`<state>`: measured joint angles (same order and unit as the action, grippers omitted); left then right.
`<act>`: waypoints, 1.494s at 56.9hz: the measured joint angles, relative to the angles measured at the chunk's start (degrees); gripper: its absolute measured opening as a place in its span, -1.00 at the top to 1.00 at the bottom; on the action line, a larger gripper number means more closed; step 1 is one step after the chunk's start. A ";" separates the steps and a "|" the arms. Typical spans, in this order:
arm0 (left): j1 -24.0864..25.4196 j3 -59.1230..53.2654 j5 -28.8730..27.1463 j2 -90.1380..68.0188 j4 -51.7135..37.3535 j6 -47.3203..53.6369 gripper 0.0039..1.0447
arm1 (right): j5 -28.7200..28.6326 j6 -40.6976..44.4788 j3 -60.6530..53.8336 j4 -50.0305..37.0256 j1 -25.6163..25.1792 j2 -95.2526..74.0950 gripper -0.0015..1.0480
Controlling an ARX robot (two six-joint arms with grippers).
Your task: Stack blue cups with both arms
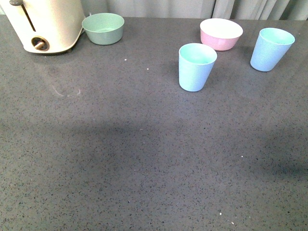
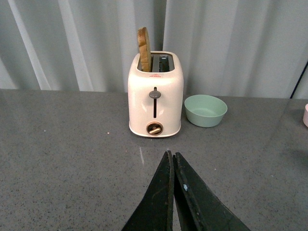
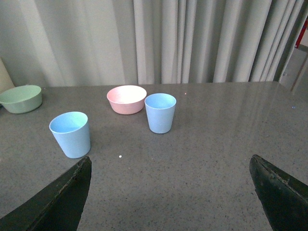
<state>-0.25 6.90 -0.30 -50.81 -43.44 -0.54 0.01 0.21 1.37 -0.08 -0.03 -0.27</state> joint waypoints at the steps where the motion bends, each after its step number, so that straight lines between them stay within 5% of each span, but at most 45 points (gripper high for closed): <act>1: 0.00 -0.33 0.09 0.72 0.42 0.02 0.97 | -0.02 0.00 0.00 0.00 0.00 -0.02 -0.83; 85: 0.07 -6.05 0.28 40.79 33.42 0.09 0.97 | 0.00 0.00 0.00 0.00 0.00 -0.02 -0.83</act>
<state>-0.19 0.84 -0.01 -10.02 -10.02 -0.45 0.01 0.21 1.37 -0.08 -0.03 -0.30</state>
